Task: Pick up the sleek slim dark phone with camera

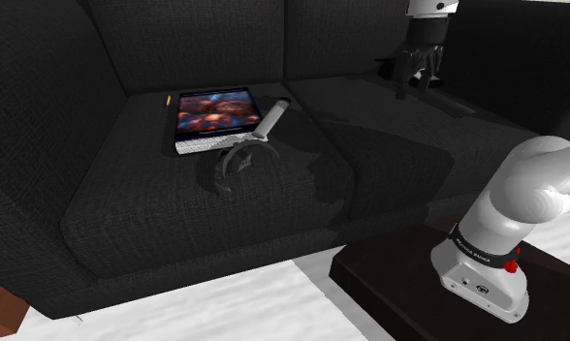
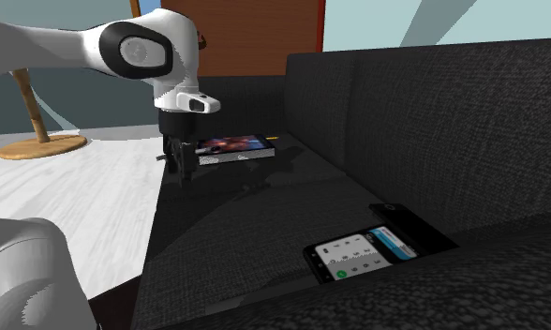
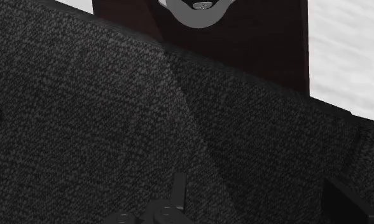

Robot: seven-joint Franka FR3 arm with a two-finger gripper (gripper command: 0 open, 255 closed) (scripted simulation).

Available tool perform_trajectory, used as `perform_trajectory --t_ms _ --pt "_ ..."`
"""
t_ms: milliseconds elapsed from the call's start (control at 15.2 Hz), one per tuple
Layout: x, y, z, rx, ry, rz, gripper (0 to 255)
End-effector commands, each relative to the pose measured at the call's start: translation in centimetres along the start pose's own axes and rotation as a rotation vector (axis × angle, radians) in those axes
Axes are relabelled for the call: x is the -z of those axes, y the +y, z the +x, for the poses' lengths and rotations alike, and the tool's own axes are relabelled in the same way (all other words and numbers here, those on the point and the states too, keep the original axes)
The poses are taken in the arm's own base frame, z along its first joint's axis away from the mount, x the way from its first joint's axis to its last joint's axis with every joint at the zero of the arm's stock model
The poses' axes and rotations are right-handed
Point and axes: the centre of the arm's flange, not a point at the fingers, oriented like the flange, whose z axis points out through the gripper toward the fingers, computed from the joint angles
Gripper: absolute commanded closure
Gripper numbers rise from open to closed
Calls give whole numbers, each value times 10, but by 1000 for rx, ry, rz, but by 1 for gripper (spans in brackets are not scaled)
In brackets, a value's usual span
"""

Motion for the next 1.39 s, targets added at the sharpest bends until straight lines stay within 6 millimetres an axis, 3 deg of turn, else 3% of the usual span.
perform_trajectory --t_ms 0,660,1320 --pt "0 0 0 0 0 0 0" --pt "-58 44 53 89 98 -377 0" --pt "-91 101 115 179 195 -754 0"
